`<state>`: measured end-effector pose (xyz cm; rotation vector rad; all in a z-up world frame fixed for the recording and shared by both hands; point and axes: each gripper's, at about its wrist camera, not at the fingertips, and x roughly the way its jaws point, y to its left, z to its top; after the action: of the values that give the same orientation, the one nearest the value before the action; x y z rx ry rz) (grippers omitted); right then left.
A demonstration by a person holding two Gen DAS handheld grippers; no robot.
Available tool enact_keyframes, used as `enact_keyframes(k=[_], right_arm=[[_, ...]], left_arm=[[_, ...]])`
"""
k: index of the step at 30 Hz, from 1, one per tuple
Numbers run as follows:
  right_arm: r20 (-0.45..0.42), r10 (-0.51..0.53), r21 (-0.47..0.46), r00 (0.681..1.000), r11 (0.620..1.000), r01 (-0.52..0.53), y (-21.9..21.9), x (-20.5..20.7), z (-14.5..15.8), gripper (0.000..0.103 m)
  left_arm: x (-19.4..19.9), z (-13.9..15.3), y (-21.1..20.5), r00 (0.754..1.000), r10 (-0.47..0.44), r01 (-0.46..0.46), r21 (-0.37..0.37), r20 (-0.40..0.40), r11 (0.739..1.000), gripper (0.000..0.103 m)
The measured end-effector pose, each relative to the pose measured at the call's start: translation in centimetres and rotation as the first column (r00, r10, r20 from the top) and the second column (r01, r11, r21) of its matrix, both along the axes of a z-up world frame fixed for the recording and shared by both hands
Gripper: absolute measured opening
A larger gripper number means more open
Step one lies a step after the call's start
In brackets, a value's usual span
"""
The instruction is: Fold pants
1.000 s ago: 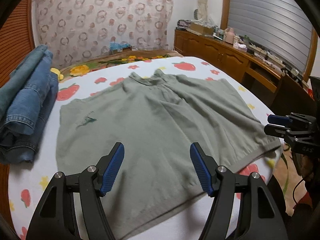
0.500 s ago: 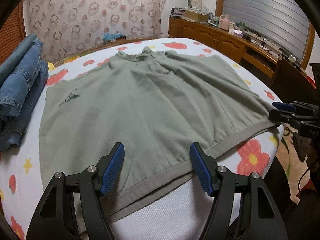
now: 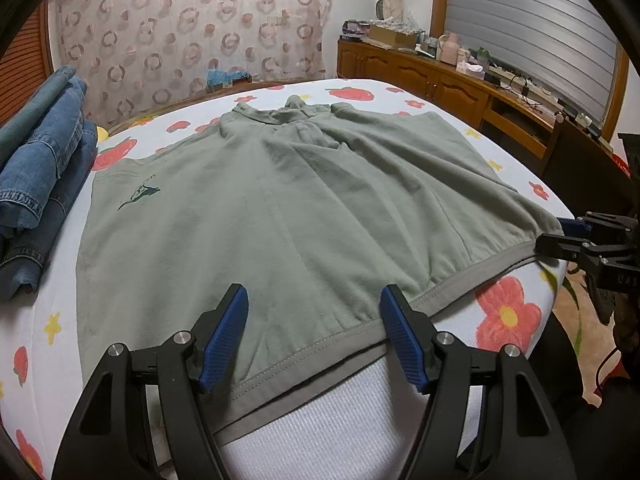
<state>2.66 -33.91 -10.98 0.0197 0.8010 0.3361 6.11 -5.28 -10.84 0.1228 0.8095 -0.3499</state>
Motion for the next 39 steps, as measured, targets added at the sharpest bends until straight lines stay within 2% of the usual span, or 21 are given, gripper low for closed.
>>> enact_keyframes(k=[2, 3, 8, 14, 20, 25, 29, 33, 34, 37, 39], right_arm=[[0.000, 0.012, -0.001, 1.000, 1.000, -0.012, 0.1, 0.1, 0.0, 0.015], [0.002, 0.022, 0.003, 1.000, 1.000, -0.022, 0.2, 0.2, 0.0, 0.012], [0.053, 0.033, 0.029, 0.998, 0.999, -0.035, 0.6, 1.3, 1.5, 0.007], [0.146, 0.090, 0.025, 0.985, 0.995, -0.095, 2.4, 2.5, 4.2, 0.007], [0.188, 0.185, 0.040, 0.964, 0.980, -0.196, 6.1, 3.7, 5.3, 0.007], [0.205, 0.303, 0.064, 0.931, 0.945, -0.322, 10.6, 4.3, 5.6, 0.007], [0.199, 0.405, 0.107, 0.893, 0.896, -0.430, 13.6, 4.1, 5.7, 0.007], [0.183, 0.443, 0.093, 0.878, 0.881, -0.464, 14.7, 4.2, 5.1, 0.007], [0.180, 0.444, 0.084, 0.878, 0.882, -0.463, 14.5, 4.3, 4.9, 0.010], [0.159, 0.426, 0.072, 0.891, 0.895, -0.441, 14.2, 5.0, 4.7, 0.028], [0.160, 0.418, 0.082, 0.894, 0.897, -0.434, 13.6, 4.8, 5.0, 0.029]], left_arm=[[0.0, 0.0, 0.0, 1.000, 0.000, 0.000, 0.000, 0.000, 1.000, 0.070], [0.0, 0.0, 0.0, 1.000, -0.001, 0.001, -0.001, -0.001, 1.000, 0.070], [0.0, 0.1, 0.1, 1.000, 0.003, -0.003, -0.006, -0.013, 1.000, 0.070], [-0.3, 1.7, 1.9, 0.999, 0.042, -0.042, -0.029, 0.015, 0.999, 0.070], [-0.4, 3.4, 5.3, 0.992, 0.115, -0.113, -0.041, 0.054, 0.993, 0.070], [-0.5, 3.9, 8.3, 0.980, 0.185, -0.182, -0.049, 0.071, 0.982, 0.070], [-0.6, 4.2, 10.3, 0.971, 0.228, -0.224, -0.052, 0.076, 0.973, 0.070], [-0.8, 4.0, 11.3, 0.966, 0.247, -0.243, -0.060, 0.074, 0.968, 0.070], [-0.7, 4.0, 11.4, 0.966, 0.248, -0.244, -0.061, 0.073, 0.968, 0.070], [-0.5, 3.7, 11.4, 0.966, 0.249, -0.245, -0.065, 0.066, 0.967, 0.070], [-0.5, 3.7, 11.3, 0.968, 0.244, -0.240, -0.067, 0.063, 0.968, 0.070]])
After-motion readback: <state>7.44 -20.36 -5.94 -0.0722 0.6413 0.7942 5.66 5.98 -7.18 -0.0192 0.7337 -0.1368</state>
